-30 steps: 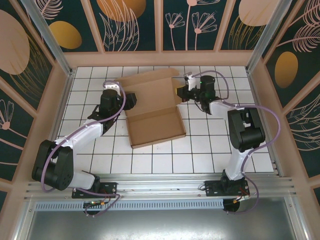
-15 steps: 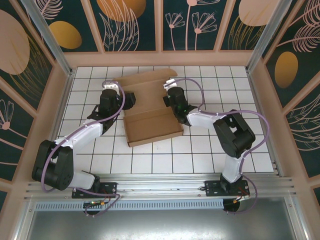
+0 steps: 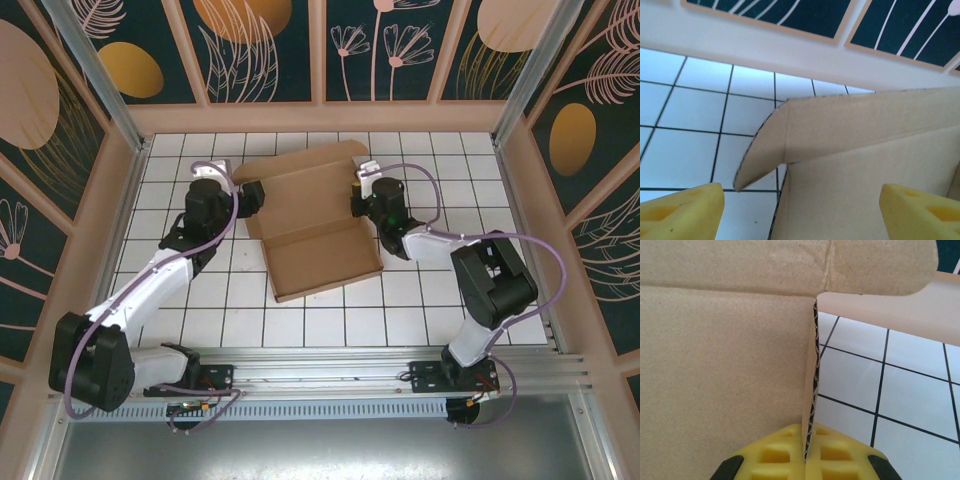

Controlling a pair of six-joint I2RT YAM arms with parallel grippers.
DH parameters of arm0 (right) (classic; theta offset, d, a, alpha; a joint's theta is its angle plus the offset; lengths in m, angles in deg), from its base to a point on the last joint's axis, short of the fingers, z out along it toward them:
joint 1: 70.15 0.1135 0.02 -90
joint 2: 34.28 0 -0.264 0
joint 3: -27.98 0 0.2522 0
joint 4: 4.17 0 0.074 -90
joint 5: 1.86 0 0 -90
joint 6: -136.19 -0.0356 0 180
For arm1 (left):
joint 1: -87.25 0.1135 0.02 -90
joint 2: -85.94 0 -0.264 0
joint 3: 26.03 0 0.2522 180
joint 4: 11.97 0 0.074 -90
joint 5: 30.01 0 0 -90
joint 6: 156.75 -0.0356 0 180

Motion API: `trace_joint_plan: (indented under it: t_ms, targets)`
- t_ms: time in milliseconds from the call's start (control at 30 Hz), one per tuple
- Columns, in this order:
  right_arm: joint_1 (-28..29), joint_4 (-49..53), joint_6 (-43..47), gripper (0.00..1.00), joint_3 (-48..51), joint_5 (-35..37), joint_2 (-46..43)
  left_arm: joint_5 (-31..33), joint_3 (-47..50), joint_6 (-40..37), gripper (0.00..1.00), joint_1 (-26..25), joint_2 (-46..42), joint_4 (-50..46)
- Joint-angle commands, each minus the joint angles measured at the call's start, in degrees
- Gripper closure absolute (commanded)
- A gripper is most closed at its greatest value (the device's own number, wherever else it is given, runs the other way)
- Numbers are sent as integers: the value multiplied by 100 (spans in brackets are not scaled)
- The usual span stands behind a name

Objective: Fold the paper box

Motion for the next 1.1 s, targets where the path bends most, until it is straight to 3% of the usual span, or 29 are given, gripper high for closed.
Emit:
trace_joint_plan:
  t_ms: [0,133,233,400,633,800,967,1067]
  targets:
    - [-107,-493,-147,100,236,-492,-288,-537,298,-391,18,278,-254,-116]
    - [-208,-588,-239,100,358,-675,-313,-2091,609,-616,19,592,-343,152]
    - [-219,-629,-239,100,403,-694,-339,-2729,553,-766,24,603,-95,-5]
    - [-227,-670,-221,100,458,-675,-411,-2636,700,-739,31,611,110,-6]
    - [-236,-661,-187,100,496,-611,-492,-2335,804,-765,50,612,243,-77]
    - [-244,-672,-186,100,526,-602,-504,-2057,846,-830,70,613,214,-63]
    - [-212,-651,-237,100,511,-600,-498,-2393,719,-677,96,609,520,113]
    - [-125,-540,-246,100,464,-427,-518,-2378,634,-503,100,614,538,198]
